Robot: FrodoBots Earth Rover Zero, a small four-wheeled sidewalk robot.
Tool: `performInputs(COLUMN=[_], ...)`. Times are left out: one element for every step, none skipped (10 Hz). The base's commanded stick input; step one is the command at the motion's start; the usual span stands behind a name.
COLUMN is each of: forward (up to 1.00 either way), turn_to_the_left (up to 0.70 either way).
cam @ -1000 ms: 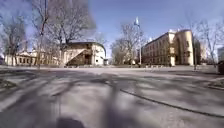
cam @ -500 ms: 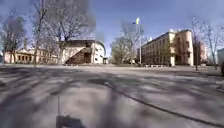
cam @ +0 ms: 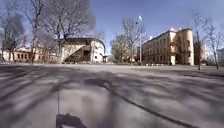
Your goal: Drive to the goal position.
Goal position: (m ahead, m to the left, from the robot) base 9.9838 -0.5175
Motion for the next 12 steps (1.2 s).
performInputs(forward=[0.85,0.85,0.85,0.85,0.85,0.85,0.85,0.85,0.85,0.85,0.85,0.85], turn_to_the_left=[0.00,0.00,0.00,0.00,0.00,0.00,0.00,0.00,0.00,0.00,0.00,0.00])
